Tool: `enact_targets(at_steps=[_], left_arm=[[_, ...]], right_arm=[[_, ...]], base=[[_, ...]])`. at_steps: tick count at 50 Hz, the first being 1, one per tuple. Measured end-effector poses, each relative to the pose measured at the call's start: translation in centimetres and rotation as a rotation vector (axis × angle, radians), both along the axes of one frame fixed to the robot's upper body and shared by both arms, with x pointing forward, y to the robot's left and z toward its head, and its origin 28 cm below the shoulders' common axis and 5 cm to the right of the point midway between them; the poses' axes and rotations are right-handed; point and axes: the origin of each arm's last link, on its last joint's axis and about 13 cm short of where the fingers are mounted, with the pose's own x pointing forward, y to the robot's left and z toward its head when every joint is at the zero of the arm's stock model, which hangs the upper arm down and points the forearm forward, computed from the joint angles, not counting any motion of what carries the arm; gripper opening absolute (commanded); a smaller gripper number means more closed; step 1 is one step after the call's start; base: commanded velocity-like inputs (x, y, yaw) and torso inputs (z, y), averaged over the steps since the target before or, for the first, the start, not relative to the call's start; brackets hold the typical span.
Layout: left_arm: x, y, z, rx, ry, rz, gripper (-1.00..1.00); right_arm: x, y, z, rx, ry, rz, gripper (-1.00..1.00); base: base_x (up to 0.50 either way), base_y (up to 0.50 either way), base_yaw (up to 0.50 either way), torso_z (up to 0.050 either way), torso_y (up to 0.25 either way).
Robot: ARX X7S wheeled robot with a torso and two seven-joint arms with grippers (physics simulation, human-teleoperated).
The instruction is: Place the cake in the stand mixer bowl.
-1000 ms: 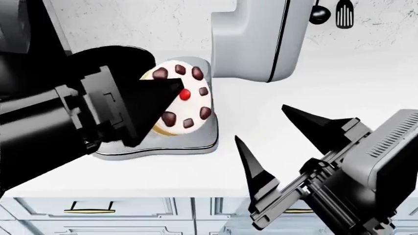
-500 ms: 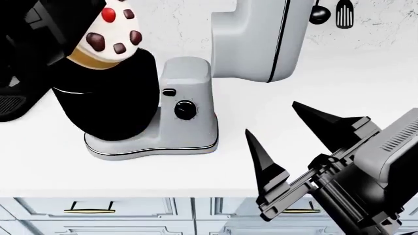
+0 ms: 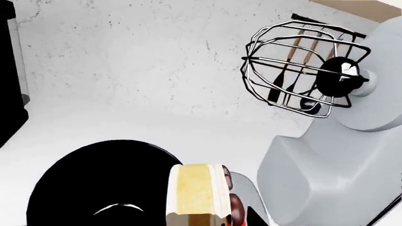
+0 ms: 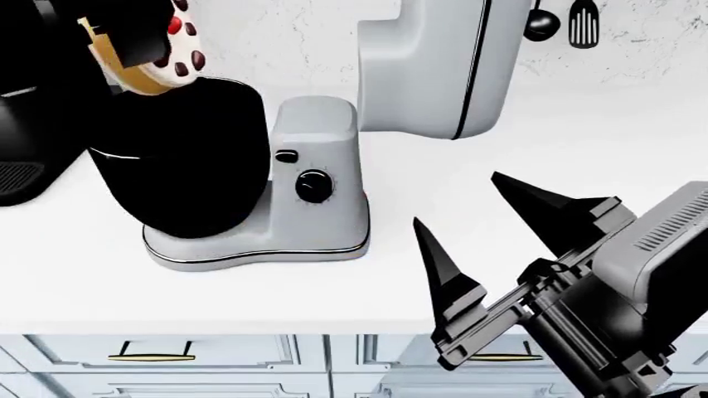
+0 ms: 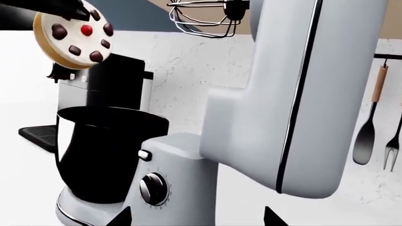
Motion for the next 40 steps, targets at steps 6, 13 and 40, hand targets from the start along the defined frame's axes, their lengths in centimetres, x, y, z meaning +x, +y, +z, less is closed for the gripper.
enact_targets(at_steps=[6, 13, 40], left_arm=[[1.3, -0.3, 0.5, 0.044, 0.017, 0.032, -1.00], [2.8, -0.8, 0.5, 0.098, 0.048, 0.064, -1.00], [7.1, -1.1, 0.1, 0.203, 0.138, 0.179, -1.00]], right_arm=[[0.1, 0.0, -0.1, 0.001, 0.003, 0.001, 1.00], [0.1, -0.1, -0.1, 0.002, 0.005, 0.001, 1.00], [0.5, 0.1, -0.5, 0.003, 0.016, 0.008, 1.00]], base=[[0.00, 0.00, 0.00, 0.002, 0.002], [0.00, 0.00, 0.00, 0.000, 0.000], [0.00, 0.00, 0.00, 0.000, 0.001]])
